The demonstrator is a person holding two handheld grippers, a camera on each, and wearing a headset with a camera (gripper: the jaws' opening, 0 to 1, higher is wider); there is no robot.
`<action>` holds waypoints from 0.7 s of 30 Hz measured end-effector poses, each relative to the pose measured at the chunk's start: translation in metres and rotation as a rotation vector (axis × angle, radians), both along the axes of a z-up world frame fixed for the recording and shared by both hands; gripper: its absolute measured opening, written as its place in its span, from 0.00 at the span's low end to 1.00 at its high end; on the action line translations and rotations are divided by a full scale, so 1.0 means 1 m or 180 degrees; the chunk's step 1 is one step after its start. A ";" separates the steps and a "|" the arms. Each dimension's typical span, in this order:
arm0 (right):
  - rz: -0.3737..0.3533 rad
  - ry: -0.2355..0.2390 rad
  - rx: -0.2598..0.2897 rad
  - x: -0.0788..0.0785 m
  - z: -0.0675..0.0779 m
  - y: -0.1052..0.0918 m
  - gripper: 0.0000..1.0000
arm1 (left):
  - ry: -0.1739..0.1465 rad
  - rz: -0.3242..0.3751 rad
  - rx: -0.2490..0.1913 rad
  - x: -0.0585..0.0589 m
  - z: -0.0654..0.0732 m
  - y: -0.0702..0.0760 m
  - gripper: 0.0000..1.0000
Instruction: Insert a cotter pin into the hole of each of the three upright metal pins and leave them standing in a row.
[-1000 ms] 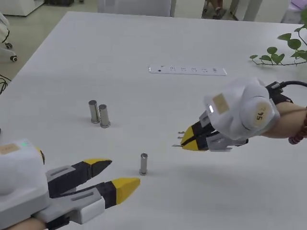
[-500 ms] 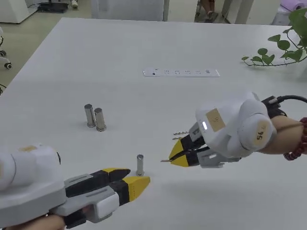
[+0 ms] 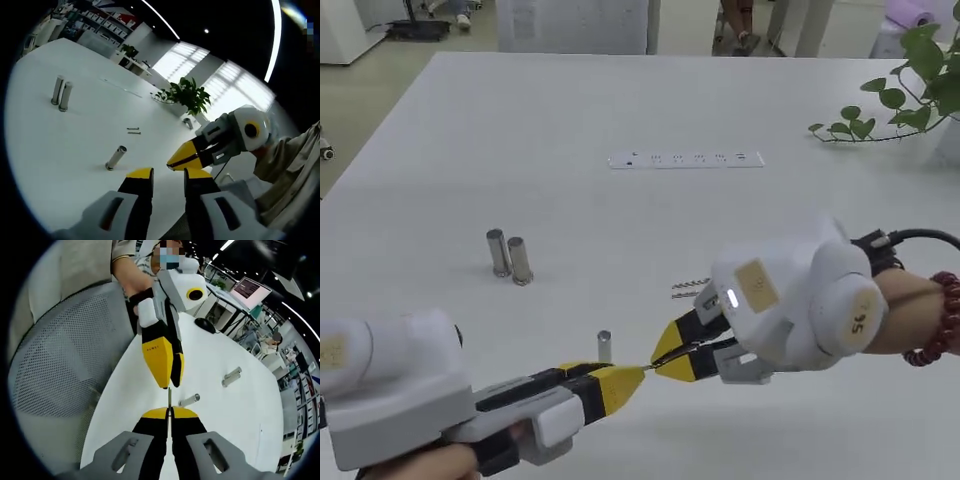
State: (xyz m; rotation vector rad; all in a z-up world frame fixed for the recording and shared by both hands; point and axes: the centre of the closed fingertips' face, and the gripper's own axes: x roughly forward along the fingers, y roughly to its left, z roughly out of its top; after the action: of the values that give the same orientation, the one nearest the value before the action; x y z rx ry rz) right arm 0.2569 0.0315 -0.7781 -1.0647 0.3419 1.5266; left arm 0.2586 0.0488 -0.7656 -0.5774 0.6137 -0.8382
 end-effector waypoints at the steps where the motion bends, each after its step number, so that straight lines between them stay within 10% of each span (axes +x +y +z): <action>1: 0.0003 0.0000 -0.0001 -0.001 0.000 0.000 0.02 | 0.0013 -0.0003 -0.0007 -0.001 0.000 -0.001 0.21; 21: 0.0021 -0.0059 0.0013 -0.006 0.003 0.004 0.02 | 0.0149 -0.0058 -0.0043 -0.005 -0.002 -0.015 0.02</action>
State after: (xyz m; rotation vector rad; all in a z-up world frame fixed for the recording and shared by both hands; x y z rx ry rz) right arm 0.2510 0.0358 -0.7747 -1.0772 0.3226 1.5217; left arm 0.2540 0.0342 -0.7677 -0.6058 0.6572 -0.8484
